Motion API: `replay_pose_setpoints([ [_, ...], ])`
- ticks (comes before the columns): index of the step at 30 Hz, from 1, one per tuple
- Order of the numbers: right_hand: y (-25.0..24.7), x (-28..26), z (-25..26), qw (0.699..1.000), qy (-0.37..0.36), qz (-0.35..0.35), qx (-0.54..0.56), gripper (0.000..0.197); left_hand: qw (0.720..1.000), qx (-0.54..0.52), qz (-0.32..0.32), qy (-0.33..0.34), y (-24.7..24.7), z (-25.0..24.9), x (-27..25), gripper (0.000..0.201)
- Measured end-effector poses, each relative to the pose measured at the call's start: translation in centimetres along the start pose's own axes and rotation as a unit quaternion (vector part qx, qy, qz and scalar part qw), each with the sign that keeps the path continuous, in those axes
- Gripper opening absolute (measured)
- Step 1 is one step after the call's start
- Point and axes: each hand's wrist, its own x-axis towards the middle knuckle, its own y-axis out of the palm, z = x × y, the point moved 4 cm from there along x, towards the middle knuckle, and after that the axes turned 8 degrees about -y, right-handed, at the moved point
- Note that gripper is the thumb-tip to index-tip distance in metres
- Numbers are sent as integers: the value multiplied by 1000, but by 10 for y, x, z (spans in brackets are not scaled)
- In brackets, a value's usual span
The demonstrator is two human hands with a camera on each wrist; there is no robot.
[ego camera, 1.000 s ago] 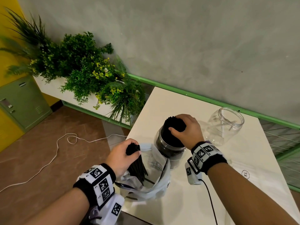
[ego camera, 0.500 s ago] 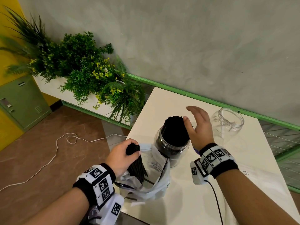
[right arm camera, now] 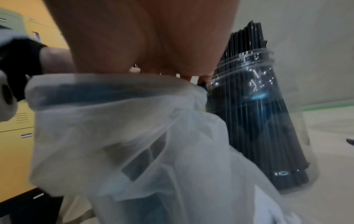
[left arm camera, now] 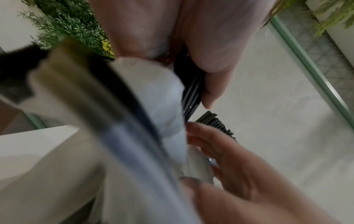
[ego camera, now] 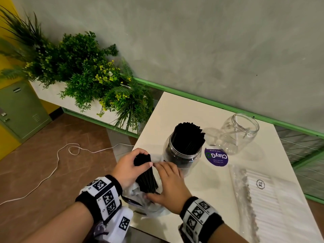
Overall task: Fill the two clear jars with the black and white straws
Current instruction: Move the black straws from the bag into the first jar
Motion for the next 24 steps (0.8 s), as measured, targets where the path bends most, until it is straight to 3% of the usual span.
replay_pose_setpoints([
  [6,11,9,2,998,44,-47,18,82,991,-35,95,-86,-4,1,-11,62],
  [9,16,13,3,997,59,-36,21,90,974,-128,130,-132,-10,7,-14,77],
  [13,16,20,6,995,82,-40,30,85,972,-109,174,-111,-8,6,-23,65],
  [16,12,23,6,992,93,-81,25,62,978,-95,167,-79,-4,4,-24,68],
  [18,10,25,5,992,100,-72,33,46,982,-72,160,-64,-1,3,-23,70],
  [21,12,28,5,986,95,-62,121,35,988,-60,135,-47,-1,8,-18,69],
  [24,5,25,5,954,99,-119,255,20,989,-84,112,-53,0,10,-15,64],
])
